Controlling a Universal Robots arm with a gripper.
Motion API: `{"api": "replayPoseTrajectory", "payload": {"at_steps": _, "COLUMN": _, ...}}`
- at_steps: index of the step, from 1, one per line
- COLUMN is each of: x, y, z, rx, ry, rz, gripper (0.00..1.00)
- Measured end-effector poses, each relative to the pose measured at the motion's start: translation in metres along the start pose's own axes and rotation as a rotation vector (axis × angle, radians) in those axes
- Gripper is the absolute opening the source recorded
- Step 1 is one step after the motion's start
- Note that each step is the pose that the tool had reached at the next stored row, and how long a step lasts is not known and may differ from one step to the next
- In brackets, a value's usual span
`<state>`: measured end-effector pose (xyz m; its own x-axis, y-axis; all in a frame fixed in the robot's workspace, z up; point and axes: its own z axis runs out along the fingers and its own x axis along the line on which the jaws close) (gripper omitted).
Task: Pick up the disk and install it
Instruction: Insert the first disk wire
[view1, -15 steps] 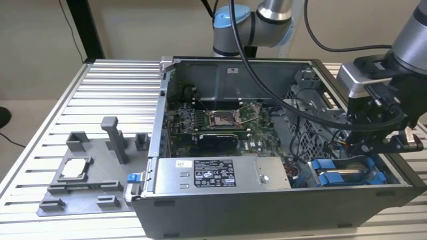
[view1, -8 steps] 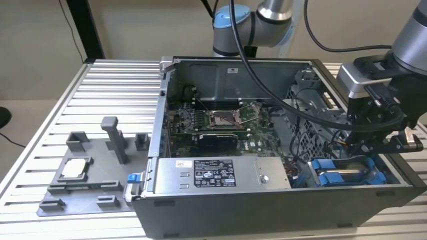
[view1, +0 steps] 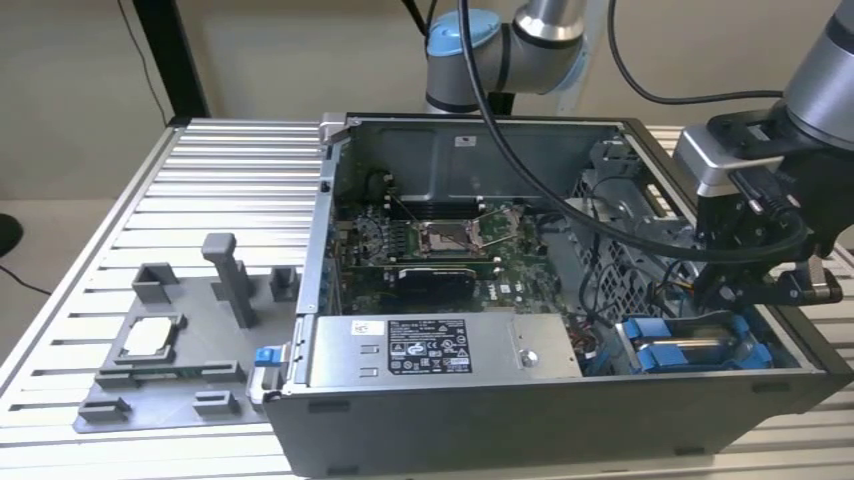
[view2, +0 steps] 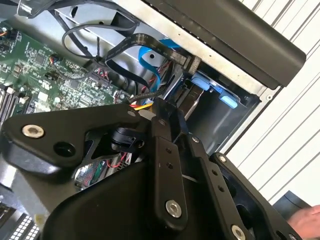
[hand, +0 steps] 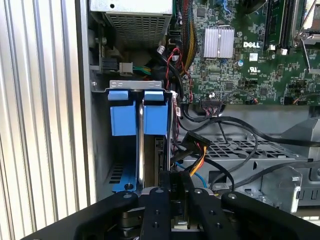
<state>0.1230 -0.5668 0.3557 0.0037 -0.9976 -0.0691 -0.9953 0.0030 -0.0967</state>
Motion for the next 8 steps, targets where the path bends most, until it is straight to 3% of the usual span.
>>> {"api": "replayPoseTrajectory", "payload": {"at_steps": 4, "x": 0.0, "y": 0.0, "z": 0.0002, "rx": -0.0025, "ry": -0.0002, "rz": 0.0, "gripper": 0.0}}
{"api": "replayPoseTrajectory", "payload": {"at_steps": 6, "x": 0.0002, "y": -0.0001, "z": 0.0002, "rx": -0.0157, "ry": -0.0003, "rz": 0.001, "gripper": 0.0}}
{"api": "replayPoseTrajectory", "payload": {"at_steps": 8, "x": 0.0004, "y": -0.0008, "z": 0.0001, "rx": -0.0392, "ry": 0.0, "rz": 0.003, "gripper": 0.0}}
